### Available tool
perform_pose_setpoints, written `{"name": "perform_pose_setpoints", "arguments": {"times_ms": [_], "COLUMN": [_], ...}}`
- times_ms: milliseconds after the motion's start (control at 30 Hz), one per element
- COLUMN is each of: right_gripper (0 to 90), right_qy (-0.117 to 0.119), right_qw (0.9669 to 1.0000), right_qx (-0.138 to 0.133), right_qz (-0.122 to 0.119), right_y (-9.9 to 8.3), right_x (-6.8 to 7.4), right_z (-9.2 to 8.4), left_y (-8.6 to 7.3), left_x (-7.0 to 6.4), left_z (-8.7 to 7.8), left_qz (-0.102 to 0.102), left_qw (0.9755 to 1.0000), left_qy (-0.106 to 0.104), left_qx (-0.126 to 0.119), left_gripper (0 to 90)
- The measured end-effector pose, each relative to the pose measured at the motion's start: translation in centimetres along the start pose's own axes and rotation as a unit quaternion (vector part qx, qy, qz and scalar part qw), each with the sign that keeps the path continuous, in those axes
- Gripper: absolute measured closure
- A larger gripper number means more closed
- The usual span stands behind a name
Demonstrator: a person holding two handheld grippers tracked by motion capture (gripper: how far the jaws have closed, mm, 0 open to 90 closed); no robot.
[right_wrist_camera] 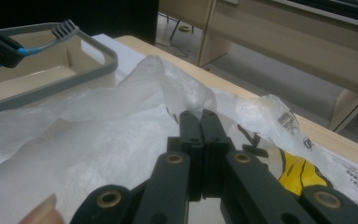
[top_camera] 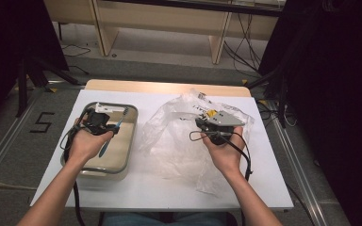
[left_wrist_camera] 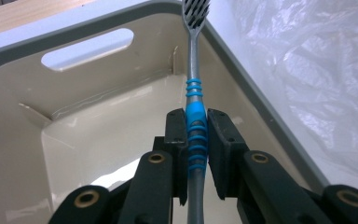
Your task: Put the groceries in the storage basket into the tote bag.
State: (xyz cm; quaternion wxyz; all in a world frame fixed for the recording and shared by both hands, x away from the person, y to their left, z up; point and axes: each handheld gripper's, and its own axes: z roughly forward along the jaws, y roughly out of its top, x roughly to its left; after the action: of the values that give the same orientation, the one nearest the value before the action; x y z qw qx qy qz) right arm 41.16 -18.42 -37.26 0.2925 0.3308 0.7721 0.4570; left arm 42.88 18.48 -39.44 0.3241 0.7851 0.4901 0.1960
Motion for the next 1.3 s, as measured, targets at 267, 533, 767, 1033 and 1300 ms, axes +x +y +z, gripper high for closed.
{"name": "perform_pose_setpoints", "arguments": {"times_ms": [267,533,767,1033,1300], "right_gripper": [90.0,90.0,90.0,90.0,90.0], "right_qy": [-0.001,-0.001,-0.001,-0.001,-0.001], "right_qw": [1.0000,1.0000,1.0000,1.0000,1.0000], "right_qx": [-0.002,-0.003,-0.003,-0.003,-0.002], "right_qz": [-0.001,0.000,0.003,0.002,0.002], "right_y": [0.0,0.0,0.0,0.0,0.0], "right_x": [0.0,0.0,0.0,0.0,-0.1], "right_z": [0.0,0.0,0.0,0.0,0.0], "left_y": [0.4,0.9,1.1,1.4,1.6], "left_x": [-0.7,-1.7,-2.7,-3.8,-4.8], "left_z": [-1.3,-2.4,-3.1,-3.6,-4.1], "left_qz": [0.005,0.018,0.025,0.036,0.046], "left_qw": [0.9998,0.9991,0.9980,0.9968,0.9955], "left_qy": [-0.012,-0.020,-0.031,-0.044,-0.056], "left_qx": [-0.016,-0.033,-0.049,-0.056,-0.062], "left_gripper": [78.5,78.4,78.4,78.4,78.4]}}
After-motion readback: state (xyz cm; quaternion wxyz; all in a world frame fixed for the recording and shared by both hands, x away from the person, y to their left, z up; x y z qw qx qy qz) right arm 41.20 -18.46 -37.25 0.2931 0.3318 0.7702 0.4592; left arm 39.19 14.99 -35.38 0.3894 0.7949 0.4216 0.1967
